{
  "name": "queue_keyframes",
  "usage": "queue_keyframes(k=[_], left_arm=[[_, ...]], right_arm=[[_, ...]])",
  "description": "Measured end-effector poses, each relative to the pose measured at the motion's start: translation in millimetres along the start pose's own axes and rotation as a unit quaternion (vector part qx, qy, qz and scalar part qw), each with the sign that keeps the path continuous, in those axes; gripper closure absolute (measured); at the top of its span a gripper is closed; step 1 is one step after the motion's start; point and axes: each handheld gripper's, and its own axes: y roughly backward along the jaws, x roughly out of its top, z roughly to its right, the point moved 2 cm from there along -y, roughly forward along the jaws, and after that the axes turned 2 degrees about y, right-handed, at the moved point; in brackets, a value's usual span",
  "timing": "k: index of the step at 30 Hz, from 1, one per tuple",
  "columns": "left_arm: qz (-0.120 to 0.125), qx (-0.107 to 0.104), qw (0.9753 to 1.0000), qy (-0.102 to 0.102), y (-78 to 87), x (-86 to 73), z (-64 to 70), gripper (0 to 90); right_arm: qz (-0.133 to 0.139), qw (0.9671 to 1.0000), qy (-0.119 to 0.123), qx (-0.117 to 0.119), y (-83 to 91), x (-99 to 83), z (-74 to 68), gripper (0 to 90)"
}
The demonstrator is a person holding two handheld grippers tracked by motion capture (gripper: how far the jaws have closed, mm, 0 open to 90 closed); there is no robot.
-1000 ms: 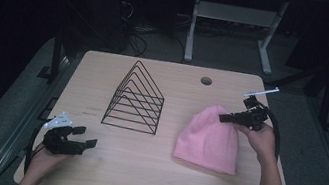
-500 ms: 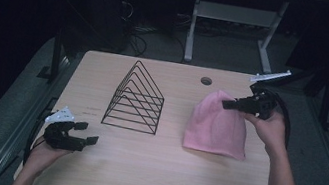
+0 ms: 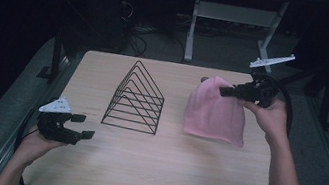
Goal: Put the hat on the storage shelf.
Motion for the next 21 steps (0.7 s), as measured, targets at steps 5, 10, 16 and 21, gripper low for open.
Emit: queue_keyframes(k=[5, 10, 16, 21], left_arm=[[-0.001, -0.019, 0.9997, -0.017, 6.7, 15.2, 2.2, 25.7], [0.001, -0.034, 0.999, -0.03, 10.8, 29.9, 4.2, 25.8], [-0.008, -0.04, 0.9981, -0.046, 12.7, 45.3, 5.5, 25.8], [-0.012, -0.046, 0.9976, -0.05, 12.5, 57.4, 3.8, 25.8]], right_arm=[[0.01, 0.9998, 0.014, 0.009, 5.9, 13.0, -11.2, 79.9], [0.02, 0.9992, 0.03, 0.017, 11.2, 26.4, -25.3, 79.9], [0.025, 0.9985, 0.041, 0.026, 15.3, 42.8, -36.0, 79.8], [0.027, 0.9977, 0.052, 0.034, 13.0, 58.6, -44.6, 79.8]])
